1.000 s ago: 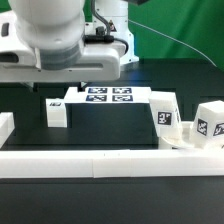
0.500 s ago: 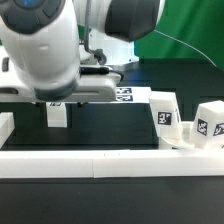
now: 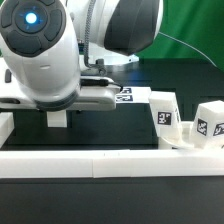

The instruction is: Assemble stool

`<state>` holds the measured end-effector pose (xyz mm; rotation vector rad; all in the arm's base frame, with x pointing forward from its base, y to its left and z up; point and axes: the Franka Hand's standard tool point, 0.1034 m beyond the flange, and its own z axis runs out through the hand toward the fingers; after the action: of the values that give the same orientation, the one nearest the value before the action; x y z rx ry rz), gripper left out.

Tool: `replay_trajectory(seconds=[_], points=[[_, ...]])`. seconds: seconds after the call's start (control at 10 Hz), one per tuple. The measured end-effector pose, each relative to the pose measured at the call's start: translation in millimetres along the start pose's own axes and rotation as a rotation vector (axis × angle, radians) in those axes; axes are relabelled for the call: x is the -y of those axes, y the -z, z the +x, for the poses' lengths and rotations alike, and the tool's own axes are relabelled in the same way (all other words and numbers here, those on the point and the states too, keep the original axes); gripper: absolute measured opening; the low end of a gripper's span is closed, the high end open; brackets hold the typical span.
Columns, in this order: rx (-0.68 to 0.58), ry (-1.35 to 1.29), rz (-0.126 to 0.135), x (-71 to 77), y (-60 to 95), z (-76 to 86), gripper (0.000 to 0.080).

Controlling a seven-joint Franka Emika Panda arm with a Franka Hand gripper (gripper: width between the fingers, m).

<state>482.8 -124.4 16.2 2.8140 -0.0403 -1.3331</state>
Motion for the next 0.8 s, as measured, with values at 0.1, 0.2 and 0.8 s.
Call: replay_trajectory(seconds=[0.1,0.2,0.8], points=[[0.0,0.0,0.001,-0.3,-0.1,0.0,0.0387],[0.0,-0.001,0.001,-0.6,0.0,-0.1,0.0324],[-0.007,-0.012,0.002,1.6,7.0,-2.9,0.0324]])
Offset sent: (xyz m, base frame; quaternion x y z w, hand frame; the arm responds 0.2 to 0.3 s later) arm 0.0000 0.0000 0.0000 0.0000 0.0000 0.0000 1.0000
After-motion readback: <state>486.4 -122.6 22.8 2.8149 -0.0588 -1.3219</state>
